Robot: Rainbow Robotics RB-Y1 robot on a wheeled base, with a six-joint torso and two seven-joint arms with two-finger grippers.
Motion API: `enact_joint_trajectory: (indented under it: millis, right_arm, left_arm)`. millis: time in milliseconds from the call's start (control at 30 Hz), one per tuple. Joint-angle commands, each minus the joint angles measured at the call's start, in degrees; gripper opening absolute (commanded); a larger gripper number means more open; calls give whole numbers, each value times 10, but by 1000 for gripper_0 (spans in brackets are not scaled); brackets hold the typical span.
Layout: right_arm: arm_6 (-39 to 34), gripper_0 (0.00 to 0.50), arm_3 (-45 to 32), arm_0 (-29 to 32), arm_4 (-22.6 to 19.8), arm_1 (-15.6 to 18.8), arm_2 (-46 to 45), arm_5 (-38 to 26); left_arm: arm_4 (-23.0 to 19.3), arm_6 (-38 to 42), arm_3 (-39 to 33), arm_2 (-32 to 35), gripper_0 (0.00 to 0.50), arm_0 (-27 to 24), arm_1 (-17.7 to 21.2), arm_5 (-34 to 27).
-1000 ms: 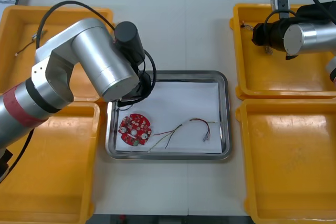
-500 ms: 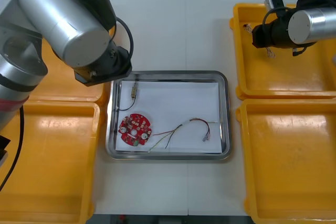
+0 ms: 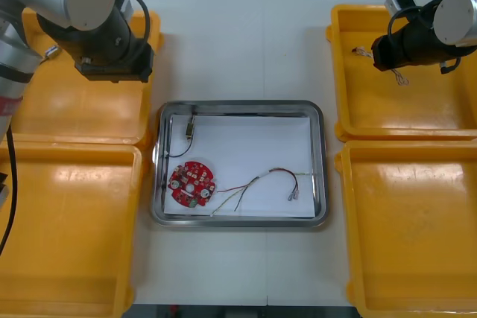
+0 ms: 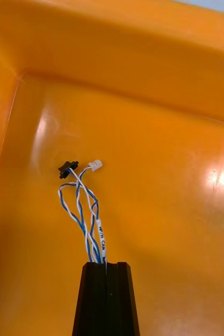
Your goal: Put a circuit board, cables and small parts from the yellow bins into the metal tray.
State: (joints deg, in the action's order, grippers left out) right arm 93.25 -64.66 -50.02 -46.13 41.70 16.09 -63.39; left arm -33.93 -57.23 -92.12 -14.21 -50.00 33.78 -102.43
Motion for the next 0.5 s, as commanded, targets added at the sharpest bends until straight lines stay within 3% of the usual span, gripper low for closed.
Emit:
enact_joint_trajectory:
  millis: [33,267,433,467,500]
  right_arm:
    - [23,0,-52,25,-12,41,-40,-27]
    - [33,0,-73,48,-28,63,-50,-55]
    - [36,2,-74,57,-38,71,-50,-55]
    - [37,17,-74,58,-41,73,-51,-56]
    - [38,70,-73,60,-41,73,-51,-56]
  left_arm:
    - [22,-109,43,40,500,-27,6,37]
    - [25,-244,107,97,500,-27,7,61]
    - [29,-307,111,140,500,-27,8,62]
    - [33,-318,113,148,500,-26,8,62]
    - [38,-328,113,156,500,-27,8,62]
